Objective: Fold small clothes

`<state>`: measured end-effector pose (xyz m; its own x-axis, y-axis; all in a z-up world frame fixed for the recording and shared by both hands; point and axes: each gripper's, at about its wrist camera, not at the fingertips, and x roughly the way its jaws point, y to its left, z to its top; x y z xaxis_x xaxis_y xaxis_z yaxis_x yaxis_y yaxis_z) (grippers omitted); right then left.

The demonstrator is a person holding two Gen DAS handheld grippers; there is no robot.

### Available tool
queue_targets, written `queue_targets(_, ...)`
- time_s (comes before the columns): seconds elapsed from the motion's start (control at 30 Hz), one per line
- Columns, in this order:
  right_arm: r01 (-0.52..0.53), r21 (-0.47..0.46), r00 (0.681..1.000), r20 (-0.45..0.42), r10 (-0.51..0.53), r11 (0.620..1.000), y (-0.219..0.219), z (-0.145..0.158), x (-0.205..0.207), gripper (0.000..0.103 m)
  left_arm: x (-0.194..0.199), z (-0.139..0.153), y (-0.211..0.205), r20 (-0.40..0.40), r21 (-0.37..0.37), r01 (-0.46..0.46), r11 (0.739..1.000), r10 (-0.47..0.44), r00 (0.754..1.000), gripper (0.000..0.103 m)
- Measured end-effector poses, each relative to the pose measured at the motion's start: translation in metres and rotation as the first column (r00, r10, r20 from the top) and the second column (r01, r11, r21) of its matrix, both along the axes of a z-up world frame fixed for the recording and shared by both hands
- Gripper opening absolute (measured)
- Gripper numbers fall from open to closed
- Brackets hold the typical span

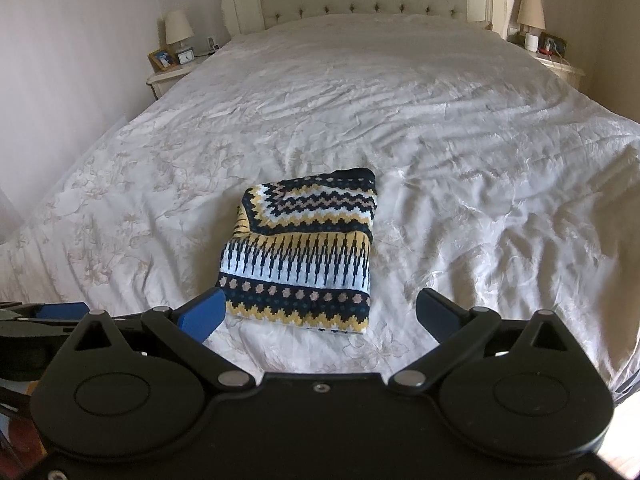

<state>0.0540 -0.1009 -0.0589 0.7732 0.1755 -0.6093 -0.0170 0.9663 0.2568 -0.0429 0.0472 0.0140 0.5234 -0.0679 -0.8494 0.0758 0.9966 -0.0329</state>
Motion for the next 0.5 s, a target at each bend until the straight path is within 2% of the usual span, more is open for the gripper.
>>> queue_targets(0.5, -0.002, 0.005, 1.000, -0.004, 0.003, 1.000, 0.0028, -0.0013, 0.0035, 0.101, 0.0045, -0.0059, 0.0013, -0.016, -0.005, 0.002, 1.000, -0.002, 1.000, 0.078)
